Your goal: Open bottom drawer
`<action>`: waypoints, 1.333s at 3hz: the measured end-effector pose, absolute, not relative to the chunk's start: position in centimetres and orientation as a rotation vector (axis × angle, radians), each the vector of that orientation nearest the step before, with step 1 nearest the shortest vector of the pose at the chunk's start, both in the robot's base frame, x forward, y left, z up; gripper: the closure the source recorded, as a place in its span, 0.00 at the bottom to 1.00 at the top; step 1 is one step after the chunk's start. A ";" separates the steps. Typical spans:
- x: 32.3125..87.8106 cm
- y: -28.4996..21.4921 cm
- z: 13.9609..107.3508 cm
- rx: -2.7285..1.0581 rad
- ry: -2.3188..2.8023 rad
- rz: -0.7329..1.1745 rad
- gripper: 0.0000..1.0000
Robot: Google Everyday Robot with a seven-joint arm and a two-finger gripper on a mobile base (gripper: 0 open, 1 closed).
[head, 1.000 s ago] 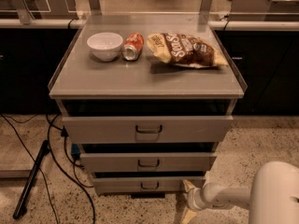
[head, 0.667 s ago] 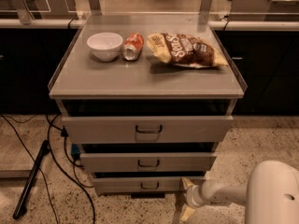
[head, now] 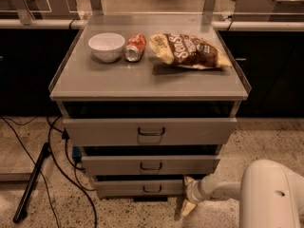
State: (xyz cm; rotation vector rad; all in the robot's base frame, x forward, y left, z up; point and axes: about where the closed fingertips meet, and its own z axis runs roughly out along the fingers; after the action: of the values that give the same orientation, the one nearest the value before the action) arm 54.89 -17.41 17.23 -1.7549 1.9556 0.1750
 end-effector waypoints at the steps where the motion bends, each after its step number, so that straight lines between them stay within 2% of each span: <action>1: 54.8 -17.6 17.0 -1.751 1.963 0.178 0.00; 4: 57.6 -19.8 16.5 -1.741 2.000 0.095 0.00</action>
Offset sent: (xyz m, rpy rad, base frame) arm 0.0223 -0.0344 -0.0083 -0.0663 -0.0410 -0.0637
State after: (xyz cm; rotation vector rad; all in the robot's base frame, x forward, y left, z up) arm 57.61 -19.78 16.48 -1.7407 2.0001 0.0951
